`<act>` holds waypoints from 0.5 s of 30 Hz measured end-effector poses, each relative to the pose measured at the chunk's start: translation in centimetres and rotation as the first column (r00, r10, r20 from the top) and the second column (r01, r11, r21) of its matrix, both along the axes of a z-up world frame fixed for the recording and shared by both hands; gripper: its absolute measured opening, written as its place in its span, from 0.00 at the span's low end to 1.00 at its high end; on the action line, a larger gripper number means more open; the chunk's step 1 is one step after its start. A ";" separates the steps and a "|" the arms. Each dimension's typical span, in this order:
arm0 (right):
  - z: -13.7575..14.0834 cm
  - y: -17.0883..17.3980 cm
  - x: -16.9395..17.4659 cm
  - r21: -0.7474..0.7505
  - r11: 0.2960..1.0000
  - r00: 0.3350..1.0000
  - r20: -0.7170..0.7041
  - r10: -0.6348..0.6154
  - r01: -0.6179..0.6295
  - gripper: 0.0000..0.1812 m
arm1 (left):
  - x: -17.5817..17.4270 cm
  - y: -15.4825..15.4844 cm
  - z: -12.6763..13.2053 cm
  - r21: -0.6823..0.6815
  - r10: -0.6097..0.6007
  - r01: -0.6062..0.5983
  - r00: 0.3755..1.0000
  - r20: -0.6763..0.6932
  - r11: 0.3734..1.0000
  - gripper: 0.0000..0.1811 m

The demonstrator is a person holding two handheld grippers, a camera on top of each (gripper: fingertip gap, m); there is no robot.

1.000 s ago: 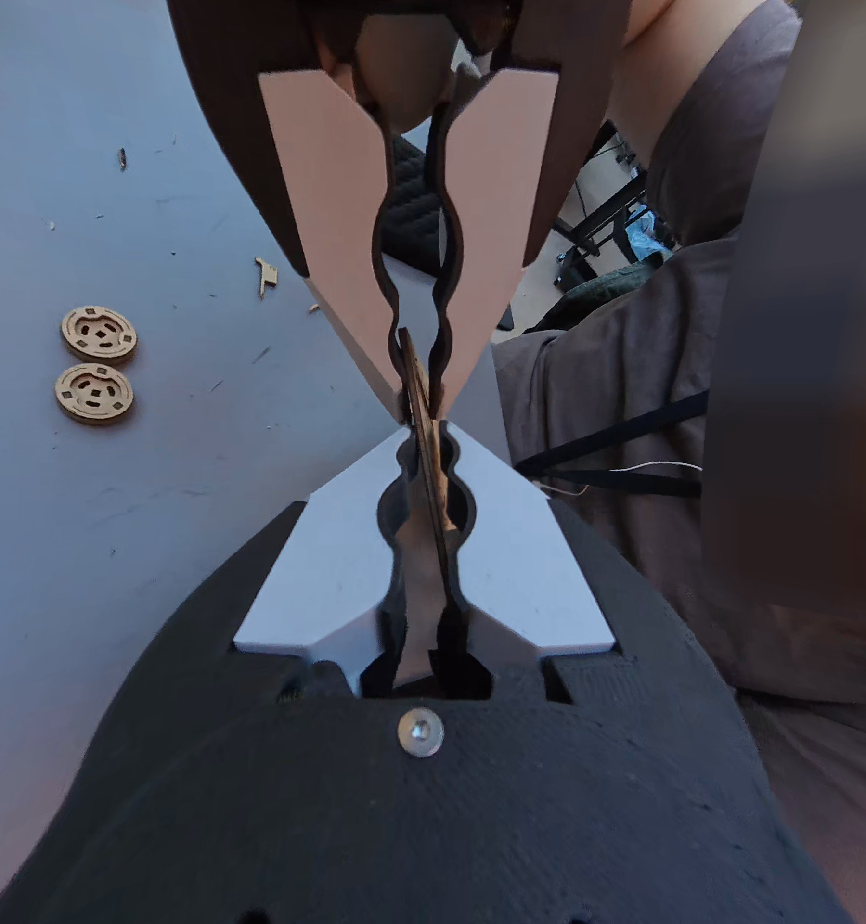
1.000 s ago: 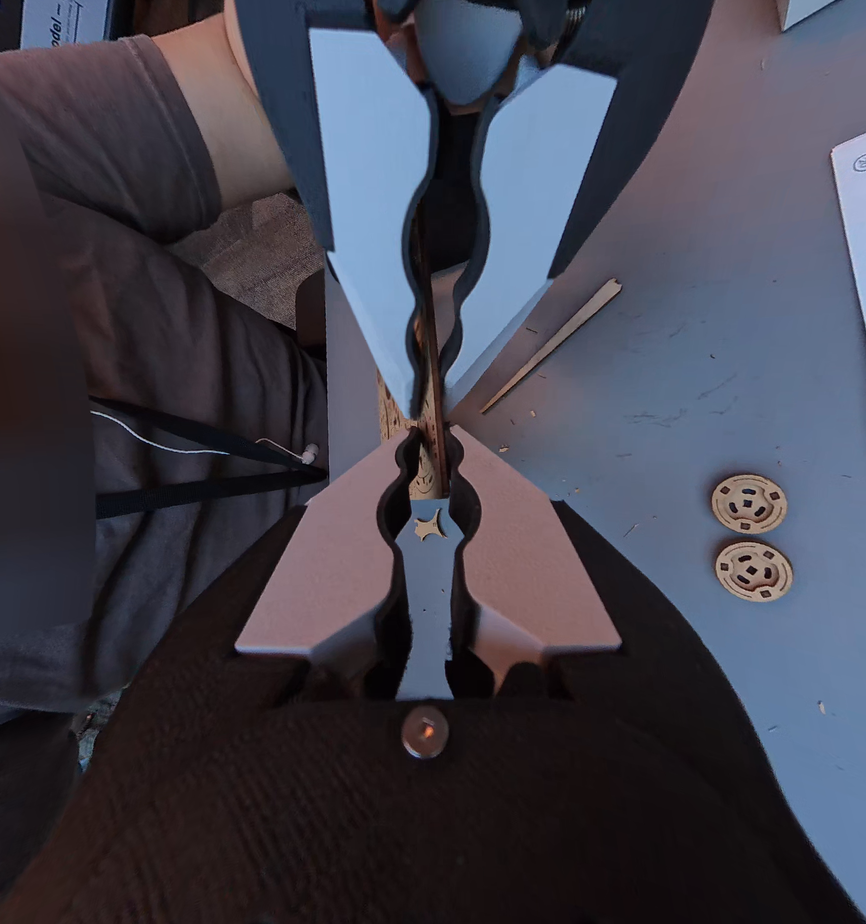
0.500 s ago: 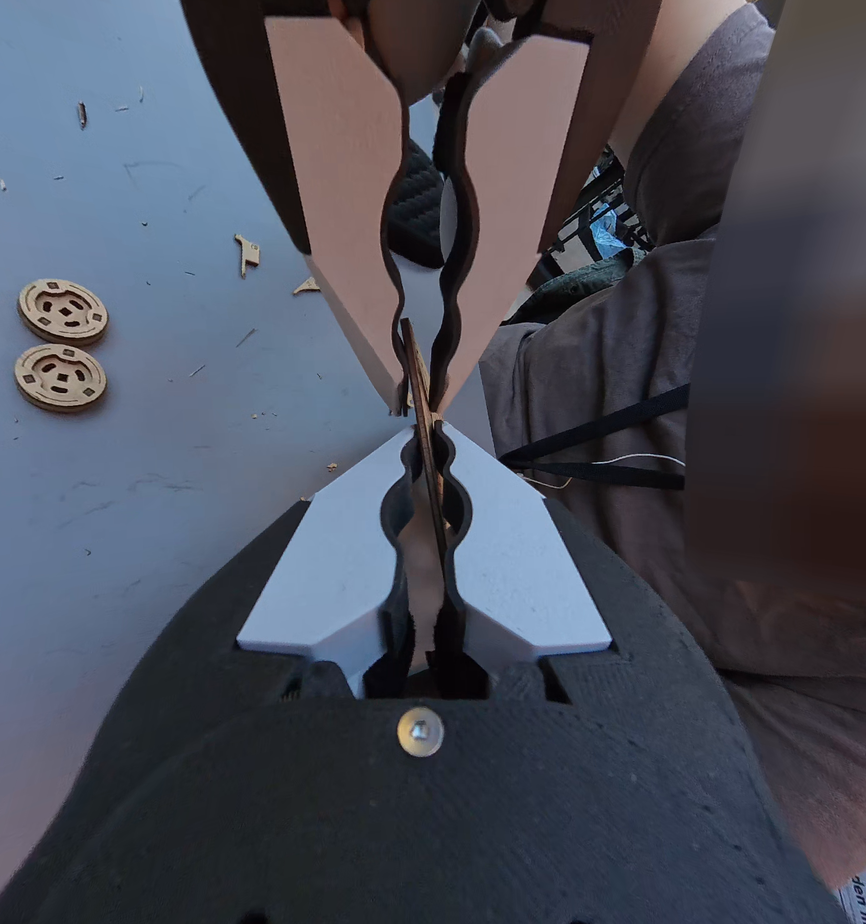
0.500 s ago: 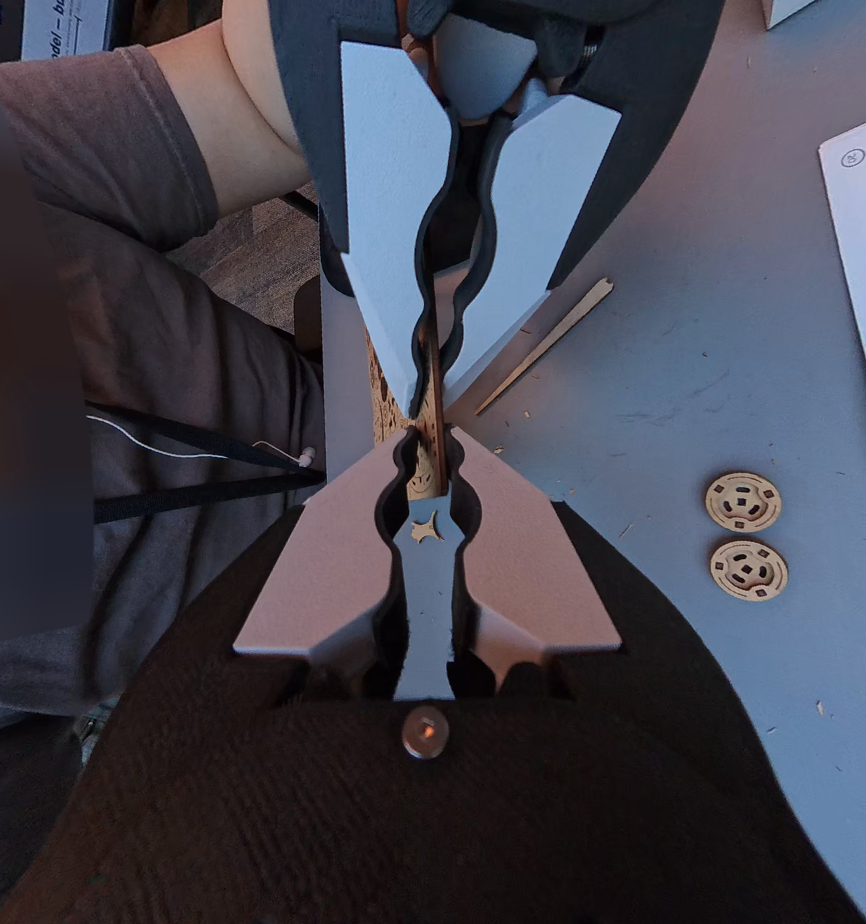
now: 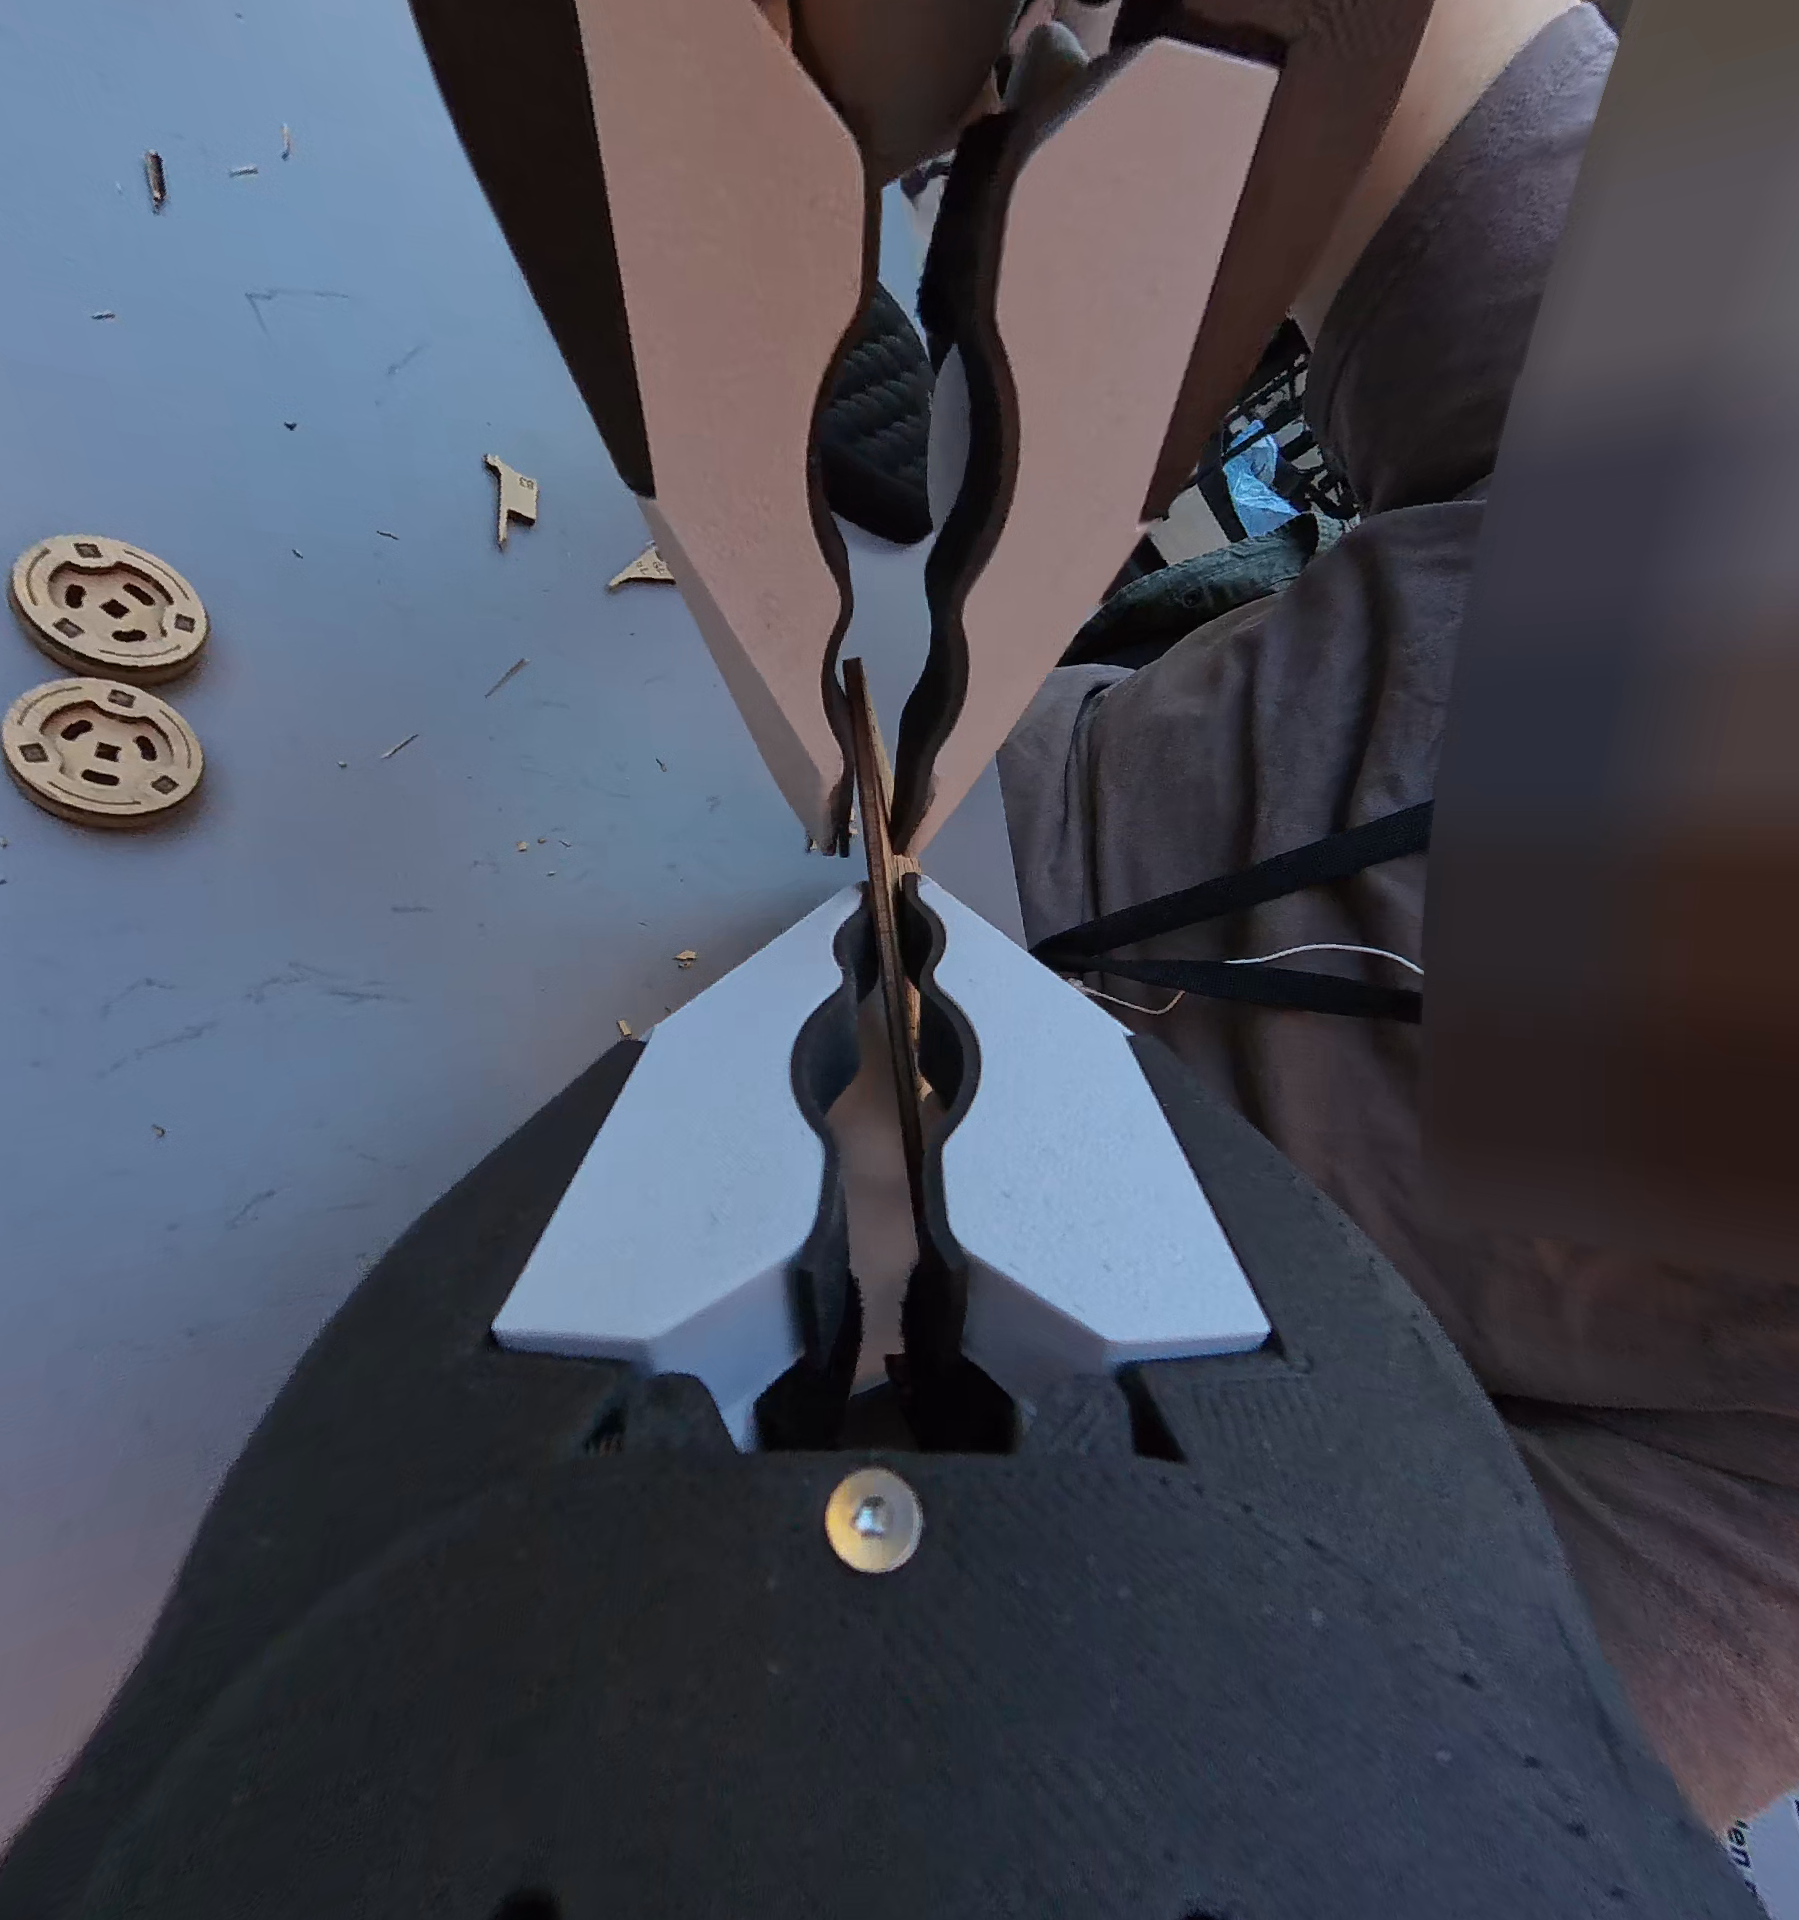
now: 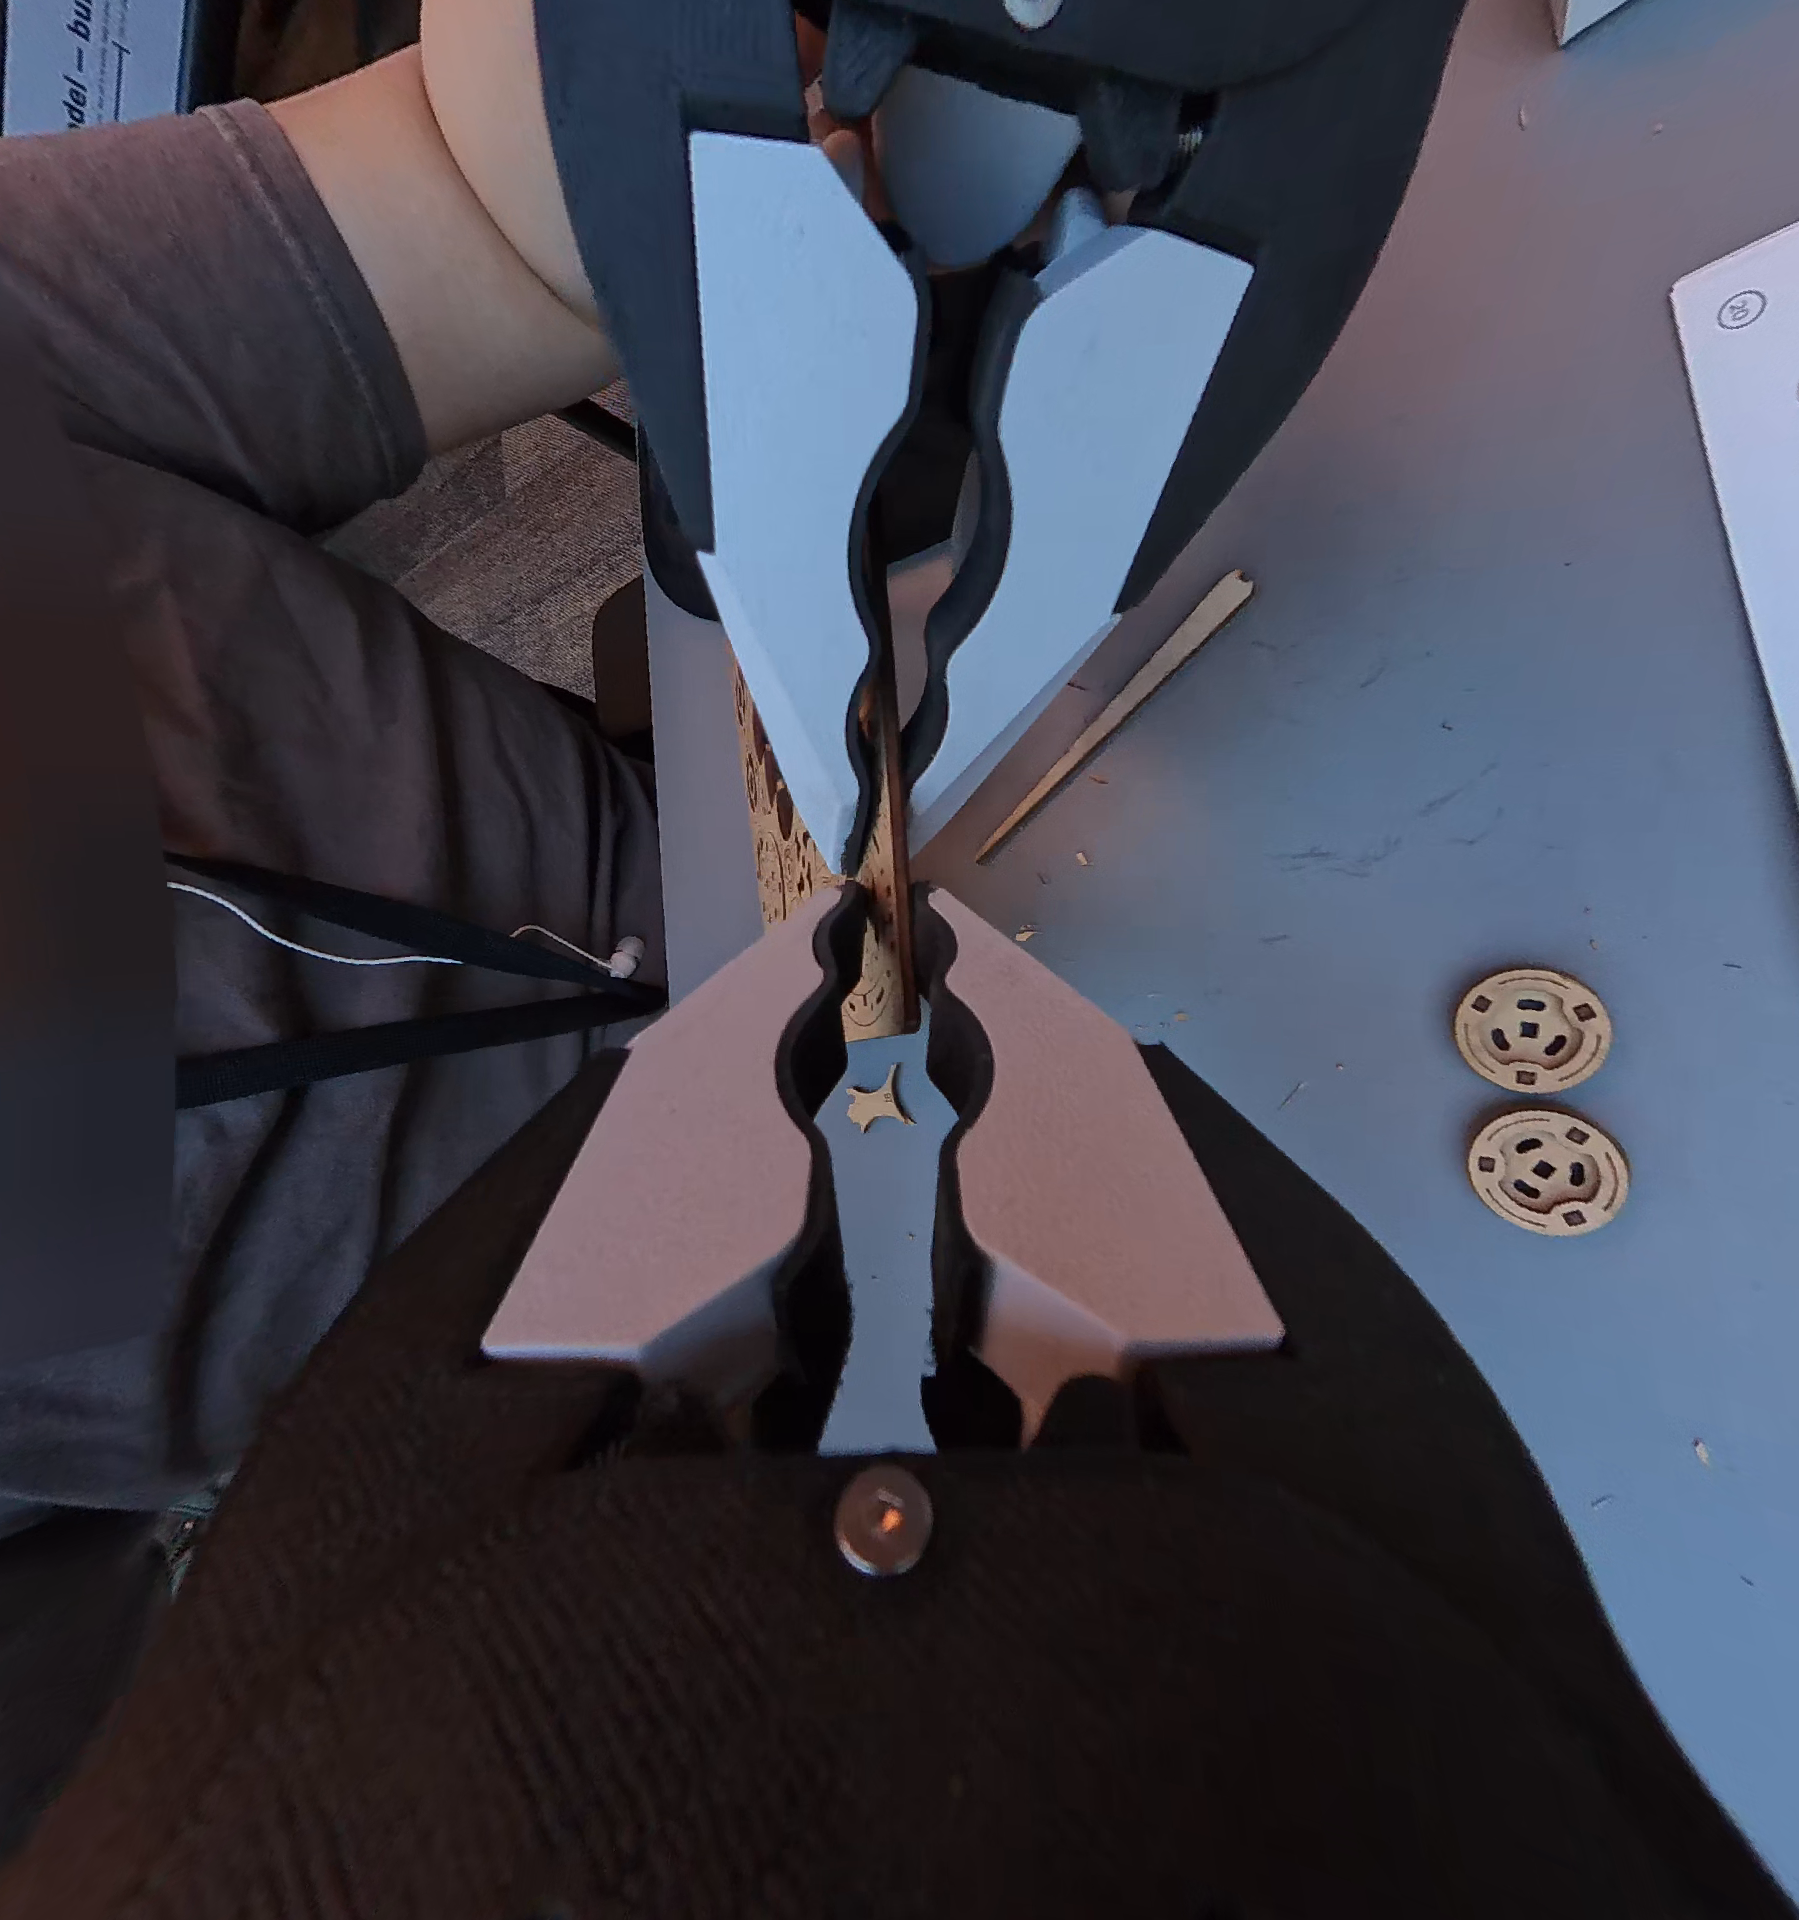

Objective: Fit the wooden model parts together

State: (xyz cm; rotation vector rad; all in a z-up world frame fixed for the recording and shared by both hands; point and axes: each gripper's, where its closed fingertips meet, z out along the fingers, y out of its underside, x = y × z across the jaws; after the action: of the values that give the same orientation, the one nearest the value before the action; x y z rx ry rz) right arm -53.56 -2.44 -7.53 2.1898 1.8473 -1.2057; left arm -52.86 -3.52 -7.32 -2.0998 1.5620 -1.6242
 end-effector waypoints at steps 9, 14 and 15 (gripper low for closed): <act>-0.2 -0.3 0.0 0.031 0.999 0.999 0.034 0.031 -0.032 0.04 | -0.1 -0.3 -0.2 0.012 -0.018 0.018 1.000 -0.014 1.000 0.01; -0.4 -0.2 0.1 0.025 0.999 0.998 0.047 0.029 -0.030 0.05 | -0.2 -0.5 -0.6 0.015 -0.037 0.038 0.999 -0.035 0.999 0.01; -0.5 -0.2 0.1 0.024 0.999 0.998 0.049 0.027 -0.028 0.05 | -0.2 -0.6 -0.6 0.009 -0.038 0.038 0.999 -0.034 0.999 0.01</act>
State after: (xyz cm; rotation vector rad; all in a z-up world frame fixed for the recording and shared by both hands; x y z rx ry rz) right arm -53.41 -2.65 -8.00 2.1775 1.8770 -1.1205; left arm -53.04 -4.08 -7.90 -2.1164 1.6264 -1.5978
